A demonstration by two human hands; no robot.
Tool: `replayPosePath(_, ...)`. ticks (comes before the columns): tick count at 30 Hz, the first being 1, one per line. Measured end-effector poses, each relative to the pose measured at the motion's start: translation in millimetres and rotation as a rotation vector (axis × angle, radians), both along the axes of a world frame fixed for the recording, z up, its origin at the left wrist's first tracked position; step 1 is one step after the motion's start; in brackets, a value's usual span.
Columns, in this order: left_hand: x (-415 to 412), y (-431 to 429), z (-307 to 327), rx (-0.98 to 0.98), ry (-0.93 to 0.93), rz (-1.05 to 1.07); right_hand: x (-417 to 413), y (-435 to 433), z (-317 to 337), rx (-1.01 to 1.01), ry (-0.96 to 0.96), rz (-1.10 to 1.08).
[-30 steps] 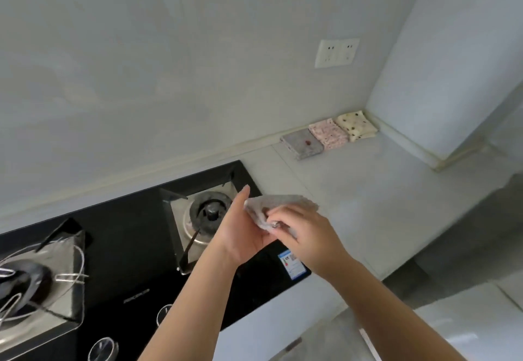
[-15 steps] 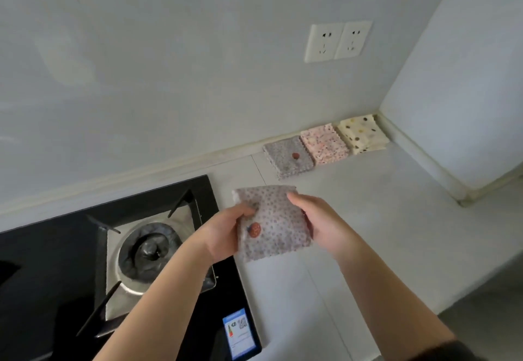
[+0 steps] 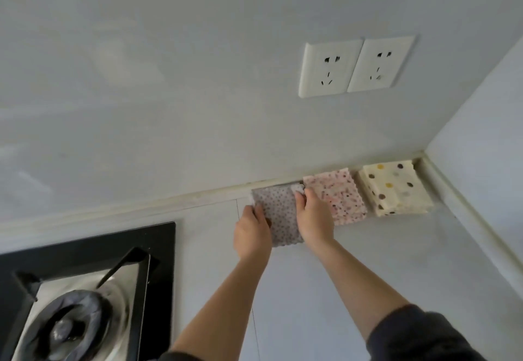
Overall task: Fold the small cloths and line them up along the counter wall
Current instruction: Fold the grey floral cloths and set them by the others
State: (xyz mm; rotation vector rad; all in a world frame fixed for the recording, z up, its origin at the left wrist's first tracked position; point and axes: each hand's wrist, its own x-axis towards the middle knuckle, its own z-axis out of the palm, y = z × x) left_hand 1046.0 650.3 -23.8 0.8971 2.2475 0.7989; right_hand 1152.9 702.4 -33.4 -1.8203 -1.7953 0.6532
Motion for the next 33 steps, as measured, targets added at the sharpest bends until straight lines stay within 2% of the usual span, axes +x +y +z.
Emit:
replayPosePath(4,0.3,33.5,-13.5,-0.048,0.094,-0.022,-2.5,38.9,-13.1,0.068,-0.255,0.080)
replayPosePath(10,-6.2,43.7,-30.5,-0.124,0.169,-0.055,-8.9,52.0,-25.4,-0.003,-0.481,0.201)
replayPosePath(17,-9.1,40.0,-22.7,-0.091,0.095,-0.043,-4.4,48.2,-16.1,0.031,-0.437,0.154)
replayPosePath(20,-9.2,35.0,-21.4,-0.050,0.202,-0.082,0.0,43.9,-14.7,0.156,-0.439,0.176)
replayPosePath(23,-14.4,25.1,-32.3,0.133,0.569,-0.329,3.5,35.0,-23.5,0.428,-0.441,0.273)
replayPosePath(26,-19.8,20.2,-47.0,0.076,0.752,-0.608,6.8,25.6,-39.8,0.431,-0.567,0.442)
replayPosePath(30,-25.3,17.4,-64.2,-0.024,0.723,-0.771,11.0,23.8,-53.0,0.231,-0.680,0.544)
replayPosePath(33,-22.9,17.2,-65.1,-0.104,0.680,-0.732,10.1,23.1,-54.2,0.170,-0.733,0.572)
